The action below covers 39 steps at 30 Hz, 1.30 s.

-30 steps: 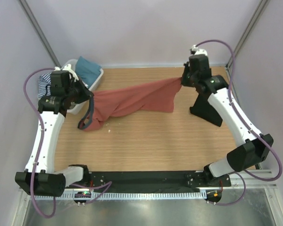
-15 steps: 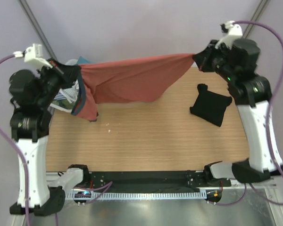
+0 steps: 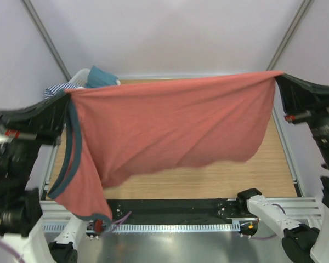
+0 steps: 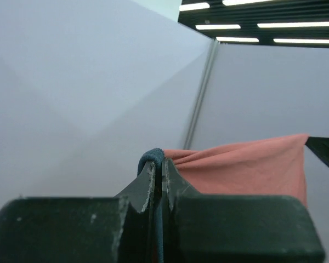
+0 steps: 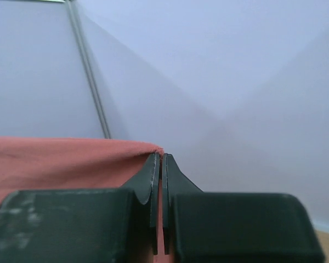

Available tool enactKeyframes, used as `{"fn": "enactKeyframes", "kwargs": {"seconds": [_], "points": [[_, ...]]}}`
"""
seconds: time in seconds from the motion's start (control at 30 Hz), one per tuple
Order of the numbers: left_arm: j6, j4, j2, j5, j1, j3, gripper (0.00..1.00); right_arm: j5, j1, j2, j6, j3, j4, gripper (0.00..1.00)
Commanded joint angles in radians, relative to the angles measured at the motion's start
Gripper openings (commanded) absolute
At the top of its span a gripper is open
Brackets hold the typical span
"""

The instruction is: Fold and stack the tank tops

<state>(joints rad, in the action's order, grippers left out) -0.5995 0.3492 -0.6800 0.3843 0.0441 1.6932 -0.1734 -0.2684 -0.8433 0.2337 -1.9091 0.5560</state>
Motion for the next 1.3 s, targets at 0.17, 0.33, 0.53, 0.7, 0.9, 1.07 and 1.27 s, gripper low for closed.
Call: {"fn": "enactKeyframes", "kwargs": {"seconds": [0.17, 0.33, 0.53, 0.7, 0.9, 1.07, 1.27], "points": [[-0.261, -0.231, -0.470, 0.088, -0.007, -0.093, 0.00, 0.262, 0.006, -0.365, -0.005, 0.006, 0.042, 0.01], [-0.247, -0.244, -0.700, 0.087, -0.009, 0.086, 0.00, 0.233, 0.009, -0.607, 0.025, -0.282, 0.105, 0.01], [-0.177, -0.078, -0.920, 0.053, -0.009, 0.492, 0.00, 0.001, 0.119, -0.911, 0.191, -0.749, 0.174, 0.01], [-0.172, -0.041, -0.960, 0.079, -0.010, 0.582, 0.00, -0.087, 0.193, -0.814, 0.239, -0.501, 0.029, 0.01], [-0.236, -0.272, -0.791, 0.059, -0.001, -0.057, 0.00, -0.167, 0.213, -0.689, 0.239, 0.038, -0.139, 0.01], [-0.264, -0.340, -0.675, 0.000, 0.052, -0.533, 0.00, -0.216, 0.215, -0.529, 0.280, 0.473, -0.327, 0.01], [-0.208, -0.193, -0.523, -0.120, 0.172, -0.829, 0.00, -0.158, 0.213, -0.275, 0.325, 0.988, -0.373, 0.01]]}}
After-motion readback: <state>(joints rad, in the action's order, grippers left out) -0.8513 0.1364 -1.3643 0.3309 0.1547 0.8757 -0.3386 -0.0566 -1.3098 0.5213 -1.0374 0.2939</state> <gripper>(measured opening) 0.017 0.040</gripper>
